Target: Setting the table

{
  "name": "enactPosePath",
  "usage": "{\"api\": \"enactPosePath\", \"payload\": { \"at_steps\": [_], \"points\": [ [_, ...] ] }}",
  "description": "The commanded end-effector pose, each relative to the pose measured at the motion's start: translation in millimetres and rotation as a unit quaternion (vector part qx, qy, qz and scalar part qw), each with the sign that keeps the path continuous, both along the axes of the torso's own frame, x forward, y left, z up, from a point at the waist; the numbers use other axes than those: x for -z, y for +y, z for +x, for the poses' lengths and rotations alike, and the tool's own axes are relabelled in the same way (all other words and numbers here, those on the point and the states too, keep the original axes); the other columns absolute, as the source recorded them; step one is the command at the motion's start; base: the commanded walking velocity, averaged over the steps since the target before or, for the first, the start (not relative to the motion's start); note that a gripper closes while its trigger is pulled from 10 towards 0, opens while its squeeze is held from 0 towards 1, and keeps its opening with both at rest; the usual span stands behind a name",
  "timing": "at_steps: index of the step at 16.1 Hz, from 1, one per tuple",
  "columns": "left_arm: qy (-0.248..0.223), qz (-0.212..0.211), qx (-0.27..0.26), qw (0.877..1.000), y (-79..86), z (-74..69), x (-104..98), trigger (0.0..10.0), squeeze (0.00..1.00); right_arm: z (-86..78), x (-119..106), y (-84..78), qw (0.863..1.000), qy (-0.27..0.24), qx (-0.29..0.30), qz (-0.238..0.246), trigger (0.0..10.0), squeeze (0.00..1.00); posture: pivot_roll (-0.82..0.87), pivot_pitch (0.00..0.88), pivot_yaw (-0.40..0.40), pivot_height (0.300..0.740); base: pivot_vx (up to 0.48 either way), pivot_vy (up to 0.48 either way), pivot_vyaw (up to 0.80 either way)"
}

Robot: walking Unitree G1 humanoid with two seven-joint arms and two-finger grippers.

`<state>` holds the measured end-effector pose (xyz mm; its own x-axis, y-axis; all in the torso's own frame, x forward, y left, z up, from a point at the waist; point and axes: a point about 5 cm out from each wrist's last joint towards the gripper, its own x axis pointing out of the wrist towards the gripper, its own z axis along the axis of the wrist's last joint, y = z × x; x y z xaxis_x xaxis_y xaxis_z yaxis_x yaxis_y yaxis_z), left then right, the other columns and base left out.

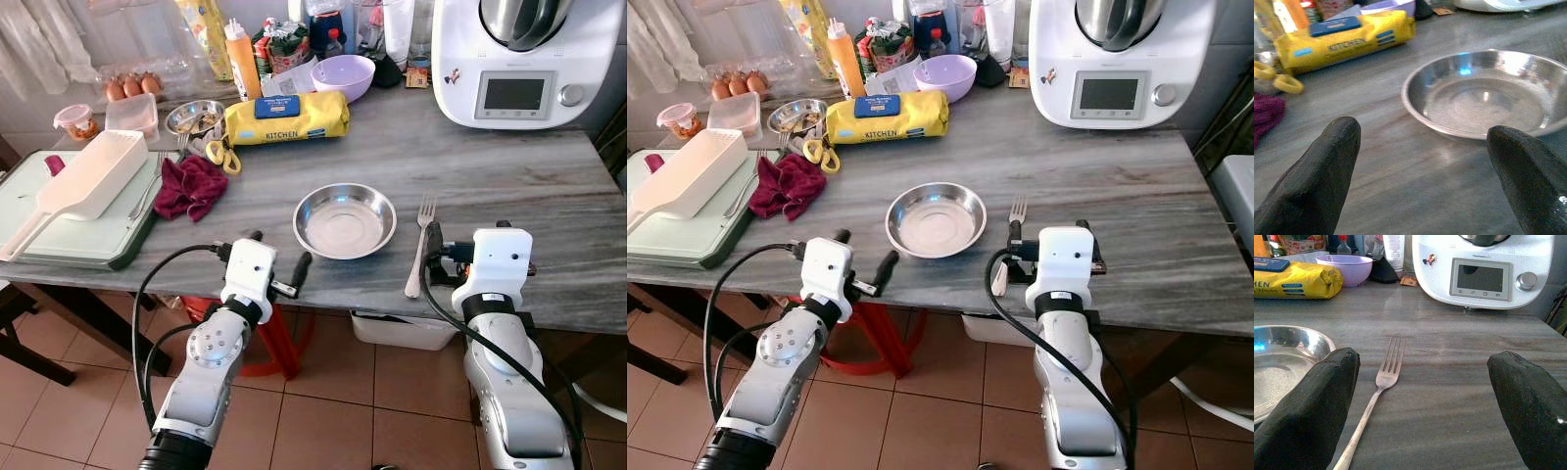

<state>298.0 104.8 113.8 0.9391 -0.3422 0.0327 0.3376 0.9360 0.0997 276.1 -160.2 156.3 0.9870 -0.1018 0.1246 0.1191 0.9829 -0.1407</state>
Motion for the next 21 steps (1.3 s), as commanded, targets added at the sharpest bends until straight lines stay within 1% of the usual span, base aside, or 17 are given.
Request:
{"api": "enactPosePath", "payload": {
  "at_steps": [1,3,7,13,21],
  "points": [
    [0.002,0.001,-0.014,1.000,6.1,1.7,-0.1,10.0,0.00,-1.4,-1.4,3.4,1.000,-0.002,-0.008,0.003,10.0,0.00,-0.11,0.069,0.120,0.740,0.000,0.000,-0.77],
    [0.000,0.001,-0.028,1.000,6.3,1.3,-1.0,10.0,0.00,-2.0,-2.2,3.2,1.000,-0.007,-0.012,0.000,10.0,0.00,-0.11,0.068,0.119,0.740,0.000,0.000,0.00],
    [0.005,-0.002,-0.026,1.000,-0.2,-1.2,-0.1,10.0,0.00,-0.4,-3.5,4.7,1.000,-0.007,-0.016,0.000,10.0,0.00,-0.11,0.065,0.115,0.740,0.000,0.000,0.00],
    [0.010,0.008,-0.032,0.999,1.1,0.5,1.8,10.0,0.00,0.7,-1.8,2.7,1.000,-0.003,-0.011,0.002,10.0,0.00,-0.11,0.069,0.117,0.740,-0.312,0.000,0.00],
    [0.011,0.016,-0.026,0.999,2.5,0.8,2.3,10.0,0.00,2.6,-0.6,1.6,1.000,0.000,-0.002,0.014,10.0,0.00,-0.11,0.069,0.122,0.740,-0.347,0.000,0.00]
  ]
}}
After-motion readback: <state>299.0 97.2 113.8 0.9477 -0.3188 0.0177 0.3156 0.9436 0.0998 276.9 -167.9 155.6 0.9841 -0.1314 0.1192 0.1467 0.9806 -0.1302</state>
